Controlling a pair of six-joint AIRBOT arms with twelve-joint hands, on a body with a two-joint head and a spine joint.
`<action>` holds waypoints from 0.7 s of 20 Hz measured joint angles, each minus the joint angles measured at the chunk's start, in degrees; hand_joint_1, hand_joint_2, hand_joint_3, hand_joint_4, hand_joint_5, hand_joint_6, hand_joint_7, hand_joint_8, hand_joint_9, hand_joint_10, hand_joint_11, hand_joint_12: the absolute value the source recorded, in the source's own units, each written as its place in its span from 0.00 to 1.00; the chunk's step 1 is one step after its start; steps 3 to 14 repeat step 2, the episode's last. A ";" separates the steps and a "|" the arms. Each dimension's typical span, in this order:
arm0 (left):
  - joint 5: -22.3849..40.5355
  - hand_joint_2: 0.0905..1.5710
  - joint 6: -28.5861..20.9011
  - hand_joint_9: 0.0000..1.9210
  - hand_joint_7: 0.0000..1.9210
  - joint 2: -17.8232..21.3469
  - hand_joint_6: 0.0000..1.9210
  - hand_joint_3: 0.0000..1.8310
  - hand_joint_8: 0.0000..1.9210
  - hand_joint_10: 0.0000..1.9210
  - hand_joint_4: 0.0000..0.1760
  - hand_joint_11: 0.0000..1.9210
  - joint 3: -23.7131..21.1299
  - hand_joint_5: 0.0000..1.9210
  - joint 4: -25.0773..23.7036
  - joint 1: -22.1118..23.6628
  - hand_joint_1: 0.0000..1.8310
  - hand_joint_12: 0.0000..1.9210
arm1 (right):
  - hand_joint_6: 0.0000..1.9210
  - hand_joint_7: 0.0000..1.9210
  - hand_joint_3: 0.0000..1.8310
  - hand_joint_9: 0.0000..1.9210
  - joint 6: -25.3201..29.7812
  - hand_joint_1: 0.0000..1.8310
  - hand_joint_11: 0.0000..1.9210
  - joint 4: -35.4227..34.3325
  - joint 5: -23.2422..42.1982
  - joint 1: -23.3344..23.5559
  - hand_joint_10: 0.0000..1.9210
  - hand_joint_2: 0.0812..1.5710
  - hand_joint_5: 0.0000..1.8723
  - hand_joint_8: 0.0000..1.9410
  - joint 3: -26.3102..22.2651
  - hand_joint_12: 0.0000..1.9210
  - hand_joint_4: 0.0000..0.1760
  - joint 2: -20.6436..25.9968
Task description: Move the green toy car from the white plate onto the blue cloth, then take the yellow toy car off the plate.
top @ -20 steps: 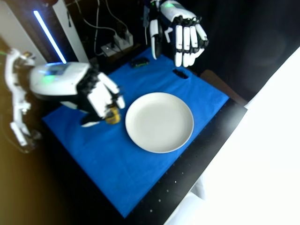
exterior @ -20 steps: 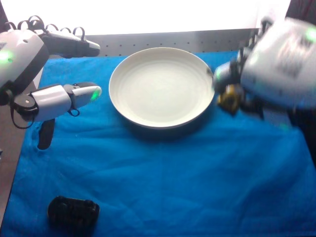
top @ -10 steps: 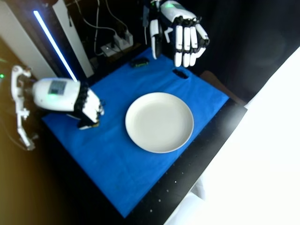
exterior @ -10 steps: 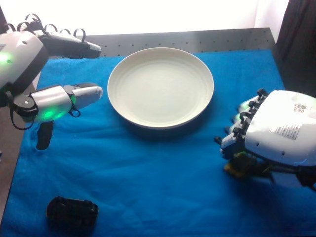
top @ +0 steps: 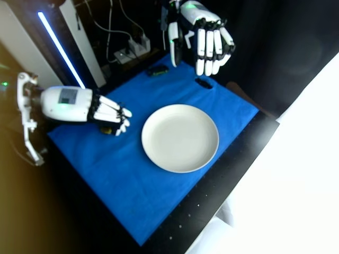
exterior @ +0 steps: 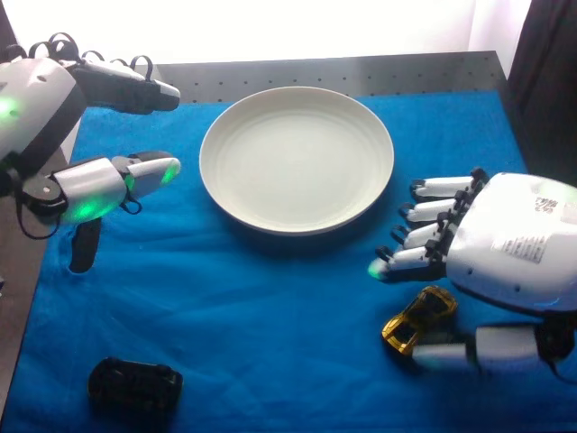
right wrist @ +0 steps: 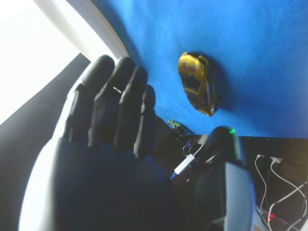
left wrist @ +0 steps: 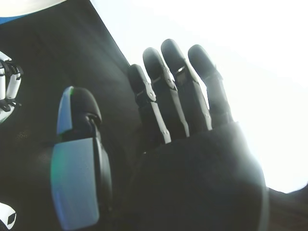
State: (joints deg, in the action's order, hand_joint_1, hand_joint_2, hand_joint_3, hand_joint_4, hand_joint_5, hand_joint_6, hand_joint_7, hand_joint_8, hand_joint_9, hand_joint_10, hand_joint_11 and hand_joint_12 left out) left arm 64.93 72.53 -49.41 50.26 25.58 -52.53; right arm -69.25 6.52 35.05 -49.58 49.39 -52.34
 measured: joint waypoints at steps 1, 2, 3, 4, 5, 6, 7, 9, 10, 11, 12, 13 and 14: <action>0.07 0.75 -0.28 0.37 0.51 0.00 0.64 0.00 0.02 0.35 0.97 0.19 0.00 0.41 0.33 -0.39 0.50 0.78 | 0.53 0.50 0.02 0.43 0.02 0.57 0.31 -1.38 1.40 0.00 0.59 0.75 0.47 0.41 0.00 0.88 0.00 0.33; 0.31 0.75 -0.42 0.38 0.52 0.00 0.66 0.00 0.02 0.37 0.99 0.22 0.00 0.41 0.57 -0.61 0.50 0.78 | 0.59 0.50 0.02 0.54 0.00 0.64 0.48 -2.47 3.41 0.00 0.65 0.72 0.46 0.56 0.00 0.86 0.00 0.76; 0.31 0.75 -0.42 0.38 0.52 0.00 0.66 0.00 0.02 0.37 0.99 0.22 0.00 0.41 0.57 -0.61 0.50 0.78 | 0.59 0.50 0.02 0.54 0.00 0.64 0.48 -2.47 3.41 0.00 0.65 0.72 0.46 0.56 0.00 0.86 0.00 0.76; 0.31 0.75 -0.42 0.38 0.52 0.00 0.66 0.00 0.02 0.37 0.99 0.22 0.00 0.41 0.57 -0.61 0.50 0.78 | 0.59 0.50 0.02 0.54 0.00 0.64 0.48 -2.47 3.41 0.00 0.65 0.72 0.46 0.56 0.00 0.86 0.00 0.76; 0.31 0.75 -0.42 0.38 0.52 0.00 0.66 0.00 0.02 0.37 0.99 0.22 0.00 0.41 0.57 -0.61 0.50 0.78 | 0.59 0.50 0.02 0.54 0.00 0.64 0.48 -2.47 3.41 0.00 0.65 0.72 0.46 0.56 0.00 0.86 0.00 0.76; 0.31 0.75 -0.42 0.38 0.52 0.00 0.66 0.00 0.02 0.37 0.99 0.22 0.00 0.41 0.57 -0.61 0.50 0.78 | 0.59 0.50 0.02 0.54 0.00 0.64 0.48 -2.47 3.41 0.00 0.65 0.72 0.46 0.56 0.00 0.86 0.00 0.76; 0.31 0.75 -0.42 0.38 0.52 0.00 0.66 0.00 0.02 0.37 0.99 0.22 0.00 0.41 0.57 -0.61 0.50 0.78 | 0.59 0.50 0.02 0.54 0.00 0.64 0.48 -2.47 3.41 0.00 0.65 0.72 0.46 0.56 0.00 0.86 0.00 0.76; 0.31 0.75 -0.42 0.38 0.52 0.00 0.66 0.00 0.02 0.37 0.99 0.22 0.00 0.41 0.57 -0.61 0.50 0.78 | 0.59 0.50 0.02 0.54 0.00 0.64 0.48 -2.47 3.41 0.00 0.65 0.72 0.46 0.56 0.00 0.86 0.00 0.76; 0.31 0.75 -0.42 0.38 0.52 0.00 0.66 0.00 0.02 0.37 0.99 0.22 0.00 0.41 0.57 -0.61 0.50 0.78 | 0.59 0.50 0.02 0.54 0.00 0.64 0.48 -2.47 3.41 0.00 0.65 0.72 0.46 0.56 0.00 0.86 0.00 0.76; 0.31 0.75 -0.42 0.38 0.52 0.00 0.66 0.00 0.02 0.37 0.99 0.22 0.00 0.41 0.57 -0.61 0.50 0.78 | 0.59 0.50 0.02 0.54 0.00 0.64 0.48 -2.47 3.41 0.00 0.65 0.72 0.46 0.56 0.00 0.86 0.00 0.76; 0.31 0.75 -0.42 0.38 0.52 0.00 0.66 0.00 0.02 0.37 0.99 0.22 0.00 0.41 0.57 -0.61 0.50 0.78 | 0.59 0.50 0.02 0.54 0.00 0.64 0.48 -2.47 3.41 0.00 0.65 0.72 0.46 0.56 0.00 0.86 0.00 0.76; 0.31 0.75 -0.42 0.38 0.52 0.00 0.66 0.00 0.02 0.37 0.99 0.22 0.00 0.41 0.57 -0.61 0.50 0.78 | 0.59 0.50 0.02 0.54 0.00 0.64 0.48 -2.47 3.41 0.00 0.65 0.72 0.46 0.56 0.00 0.86 0.00 0.76; 0.31 0.75 -0.42 0.38 0.52 0.00 0.66 0.00 0.02 0.37 0.99 0.22 0.00 0.41 0.57 -0.61 0.50 0.78 | 0.59 0.50 0.02 0.54 0.00 0.64 0.48 -2.47 3.41 0.00 0.65 0.72 0.46 0.56 0.00 0.86 0.00 0.76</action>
